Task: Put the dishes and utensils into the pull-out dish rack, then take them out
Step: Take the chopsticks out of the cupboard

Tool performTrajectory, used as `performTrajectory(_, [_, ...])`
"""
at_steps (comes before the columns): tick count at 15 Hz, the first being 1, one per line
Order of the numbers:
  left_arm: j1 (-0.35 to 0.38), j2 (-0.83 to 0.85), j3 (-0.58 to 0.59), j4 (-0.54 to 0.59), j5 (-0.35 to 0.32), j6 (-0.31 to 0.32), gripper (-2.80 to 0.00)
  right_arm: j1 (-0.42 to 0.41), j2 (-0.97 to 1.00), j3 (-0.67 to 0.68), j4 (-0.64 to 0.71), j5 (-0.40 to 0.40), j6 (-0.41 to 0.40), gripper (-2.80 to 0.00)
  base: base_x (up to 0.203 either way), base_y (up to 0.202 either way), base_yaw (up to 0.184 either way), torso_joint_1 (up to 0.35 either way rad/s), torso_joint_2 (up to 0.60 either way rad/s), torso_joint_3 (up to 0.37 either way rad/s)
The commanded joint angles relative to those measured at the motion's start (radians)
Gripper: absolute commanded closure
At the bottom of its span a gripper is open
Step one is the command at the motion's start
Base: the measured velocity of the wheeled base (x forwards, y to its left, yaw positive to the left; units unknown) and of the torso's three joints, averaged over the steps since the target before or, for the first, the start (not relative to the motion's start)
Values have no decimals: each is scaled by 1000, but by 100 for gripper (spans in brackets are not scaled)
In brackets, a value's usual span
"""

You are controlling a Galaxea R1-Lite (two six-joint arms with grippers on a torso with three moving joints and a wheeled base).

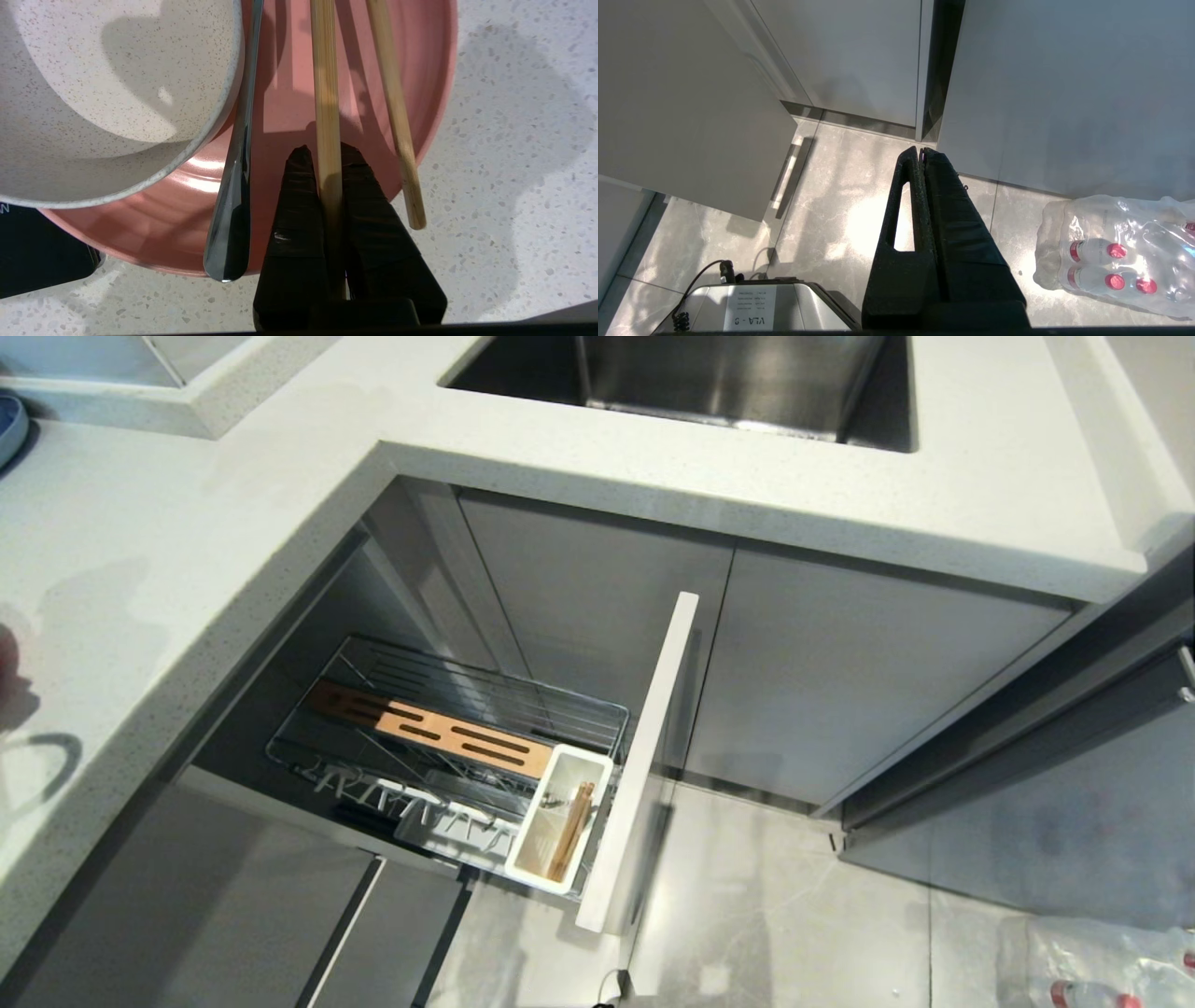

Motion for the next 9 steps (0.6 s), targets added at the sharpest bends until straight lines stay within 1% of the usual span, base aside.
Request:
performTrajectory(1, [6, 13, 2, 5, 0, -5, 0, 1, 1, 2, 0, 0, 0, 0, 0, 0, 0, 0, 0, 0])
performTrajectory(5, [28, 26, 1, 4, 0, -5, 0, 0, 1, 2, 0, 0, 0, 0, 0, 0, 0, 0, 0, 0])
performTrajectory(9, [30, 33, 5, 5, -1, -8, 0, 0, 1, 2, 0, 0, 0, 0, 0, 0, 0, 0, 0, 0])
